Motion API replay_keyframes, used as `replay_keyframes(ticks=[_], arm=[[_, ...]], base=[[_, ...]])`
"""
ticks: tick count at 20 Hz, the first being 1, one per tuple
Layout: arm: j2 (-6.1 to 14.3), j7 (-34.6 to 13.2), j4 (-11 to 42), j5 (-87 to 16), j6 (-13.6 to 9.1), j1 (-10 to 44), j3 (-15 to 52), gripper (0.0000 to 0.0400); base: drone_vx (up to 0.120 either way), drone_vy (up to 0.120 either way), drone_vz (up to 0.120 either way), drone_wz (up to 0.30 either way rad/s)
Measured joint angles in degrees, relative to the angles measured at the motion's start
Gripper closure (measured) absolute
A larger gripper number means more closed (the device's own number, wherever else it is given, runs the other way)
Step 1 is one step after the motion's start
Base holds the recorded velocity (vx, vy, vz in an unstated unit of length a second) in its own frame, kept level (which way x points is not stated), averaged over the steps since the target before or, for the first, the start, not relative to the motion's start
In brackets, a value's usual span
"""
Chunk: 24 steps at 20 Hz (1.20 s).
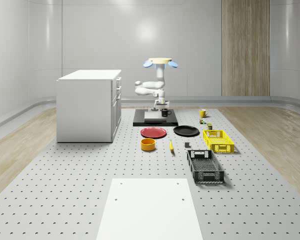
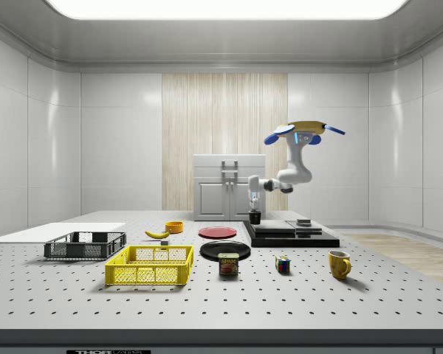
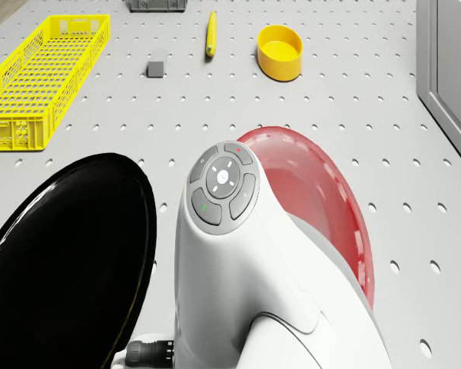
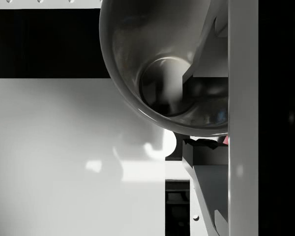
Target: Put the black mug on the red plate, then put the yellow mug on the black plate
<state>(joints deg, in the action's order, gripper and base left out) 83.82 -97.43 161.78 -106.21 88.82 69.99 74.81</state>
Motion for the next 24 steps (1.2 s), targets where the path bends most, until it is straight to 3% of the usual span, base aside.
replay_keyframes(ticks=[10,24], arm=[[0.8,-0.2,0.0,0.3,0.7,0.2,0.1,0.029],[1.7,-0.4,-0.1,0.7,1.6,0.5,0.2,0.029]], base=[[0.12,-0.12,0.0,0.0],[0.12,-0.003,0.0,0.0]])
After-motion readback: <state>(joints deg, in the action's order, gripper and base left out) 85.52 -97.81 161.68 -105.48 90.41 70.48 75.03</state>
